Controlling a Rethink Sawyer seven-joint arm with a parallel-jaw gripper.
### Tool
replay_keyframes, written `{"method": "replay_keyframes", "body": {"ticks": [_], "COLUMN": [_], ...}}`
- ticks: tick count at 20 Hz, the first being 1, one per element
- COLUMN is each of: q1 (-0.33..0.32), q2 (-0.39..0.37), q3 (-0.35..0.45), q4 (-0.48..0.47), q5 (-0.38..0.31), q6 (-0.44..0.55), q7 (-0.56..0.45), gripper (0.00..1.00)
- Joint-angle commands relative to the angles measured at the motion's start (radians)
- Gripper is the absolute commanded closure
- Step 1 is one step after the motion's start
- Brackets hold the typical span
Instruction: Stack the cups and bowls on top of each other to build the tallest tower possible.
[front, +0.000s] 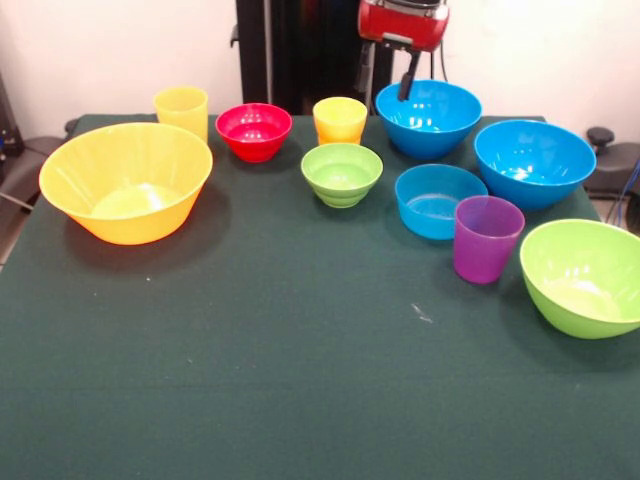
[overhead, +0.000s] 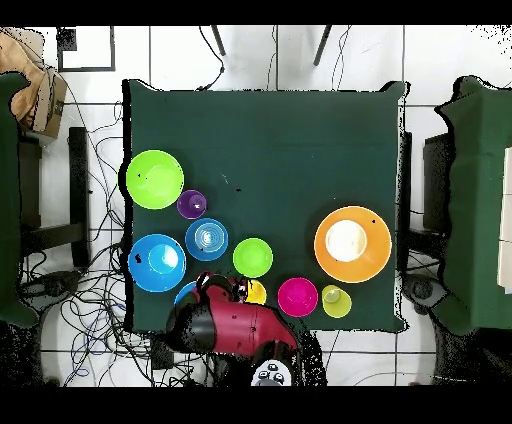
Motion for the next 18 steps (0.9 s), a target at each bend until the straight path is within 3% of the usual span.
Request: {"method": "replay_keyframes", "body": {"ticks": [1,7,14,18], "q1": [0.012,-0.009,-0.064,-0.061], "q2": [0.054,0.087,0.304,0.389], "q3": [0.049,0.063,0.102,0.096], "q4": [-0.028,-0.039,-0.185,-0.291], "q5": [0.032,0.028,0.037,0.043], "q6": [0.115,0.082,-0.022,-0.003], "q7": [0.139,0.136,0.126,0.105], "gripper": [0.0,0.0,0.0,0.0]}}
